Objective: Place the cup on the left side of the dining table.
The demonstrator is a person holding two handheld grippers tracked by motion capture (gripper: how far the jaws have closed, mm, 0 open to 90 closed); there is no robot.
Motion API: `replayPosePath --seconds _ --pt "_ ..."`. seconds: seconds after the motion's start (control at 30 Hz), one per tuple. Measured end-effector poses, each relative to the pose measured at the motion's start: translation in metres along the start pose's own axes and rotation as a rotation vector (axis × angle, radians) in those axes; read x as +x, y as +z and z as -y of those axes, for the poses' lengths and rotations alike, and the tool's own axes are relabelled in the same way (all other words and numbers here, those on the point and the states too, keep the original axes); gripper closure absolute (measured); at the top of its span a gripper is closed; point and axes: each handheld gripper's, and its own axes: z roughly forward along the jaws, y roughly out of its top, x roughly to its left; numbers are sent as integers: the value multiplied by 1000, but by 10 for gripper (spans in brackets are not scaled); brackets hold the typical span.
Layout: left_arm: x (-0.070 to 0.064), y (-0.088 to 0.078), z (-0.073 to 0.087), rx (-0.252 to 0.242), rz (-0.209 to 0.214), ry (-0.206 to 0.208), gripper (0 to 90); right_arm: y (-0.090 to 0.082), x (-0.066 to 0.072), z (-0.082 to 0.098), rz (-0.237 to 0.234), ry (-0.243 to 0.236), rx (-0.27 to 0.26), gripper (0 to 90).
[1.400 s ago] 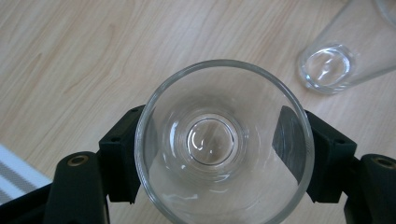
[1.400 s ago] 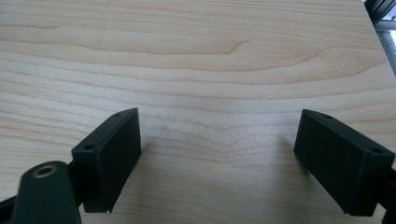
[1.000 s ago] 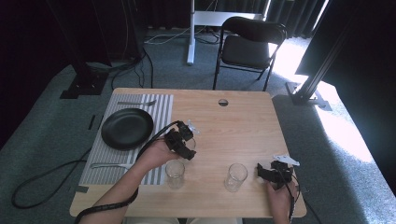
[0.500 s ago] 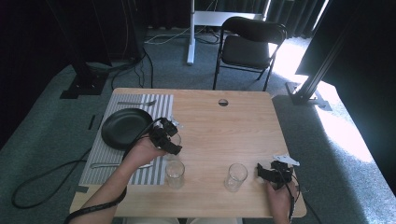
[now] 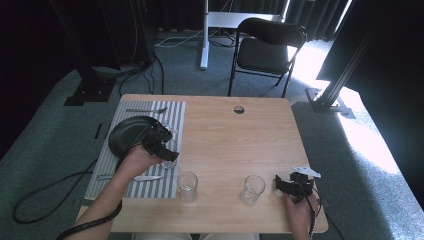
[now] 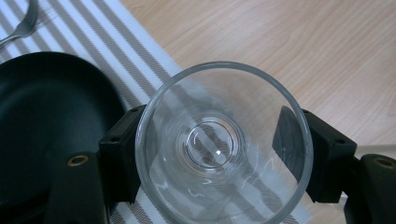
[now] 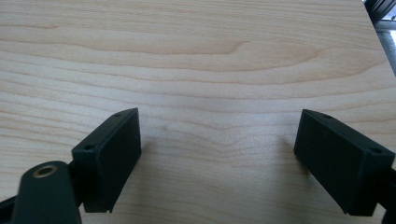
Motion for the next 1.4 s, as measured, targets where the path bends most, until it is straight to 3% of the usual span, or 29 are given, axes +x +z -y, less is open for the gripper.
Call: replayPosePath --seconds 0.3,0.9,1.13,1.4 --pt "16 5 12 9 -2 -39 289 0 0 0 0 -1 0 142" --pt "27 24 24 51 -15 -63 289 0 0 0 0 -2 1 142" --pt "35 26 28 37 22 -99 288 0 0 0 0 -2 1 142" --pt "34 27 30 14 12 -104 283 0 0 0 0 -2 1 142"
